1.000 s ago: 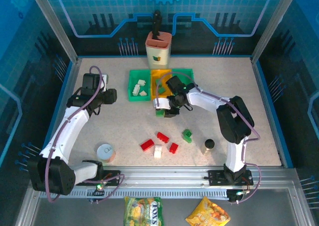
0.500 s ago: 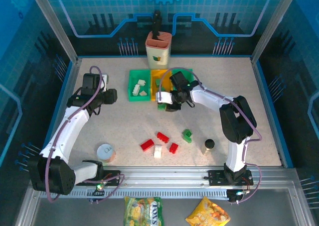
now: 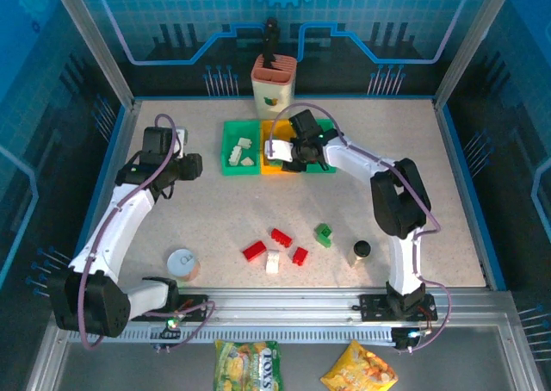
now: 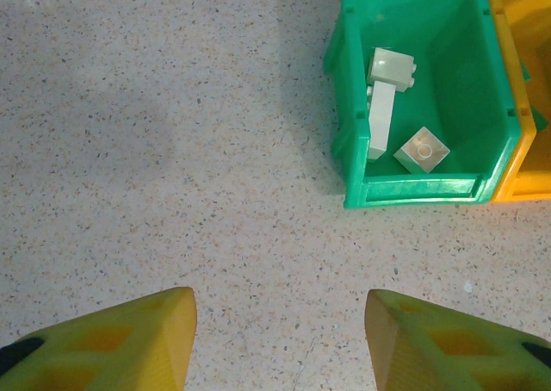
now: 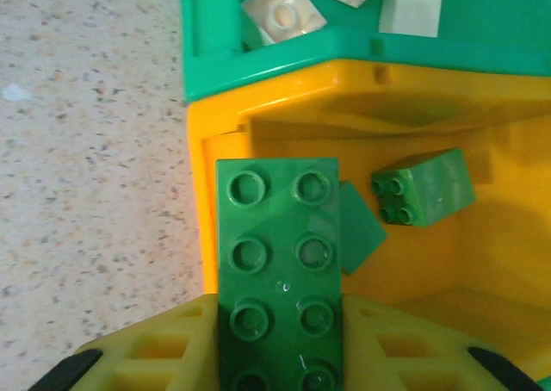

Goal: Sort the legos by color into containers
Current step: Place the lego in the container.

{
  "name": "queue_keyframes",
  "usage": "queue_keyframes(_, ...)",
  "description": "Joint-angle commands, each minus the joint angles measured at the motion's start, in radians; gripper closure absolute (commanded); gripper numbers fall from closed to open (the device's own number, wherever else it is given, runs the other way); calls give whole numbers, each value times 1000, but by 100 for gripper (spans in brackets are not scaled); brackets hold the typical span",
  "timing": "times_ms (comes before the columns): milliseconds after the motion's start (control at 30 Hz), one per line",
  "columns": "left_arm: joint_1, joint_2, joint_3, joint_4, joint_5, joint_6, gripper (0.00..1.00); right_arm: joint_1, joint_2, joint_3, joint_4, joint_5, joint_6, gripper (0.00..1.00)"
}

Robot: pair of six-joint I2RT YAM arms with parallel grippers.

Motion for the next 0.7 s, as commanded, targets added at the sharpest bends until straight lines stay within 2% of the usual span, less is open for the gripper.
queue_keyframes(0, 14, -9, -6, 3, 8, -15, 45, -11, 43, 59, 6, -6, -7, 65)
queue_keyframes(333, 15, -11, -7, 6, 8, -15, 45, -11, 125, 148, -27, -74, 9, 63)
queue_keyframes(500, 15, -15, -8, 5, 8, -14, 45, -11, 144, 156, -28, -70, 9, 62)
queue_keyframes(667, 15, -12, -8, 6, 8, -15, 45, -11, 143, 151, -19, -64, 13, 54)
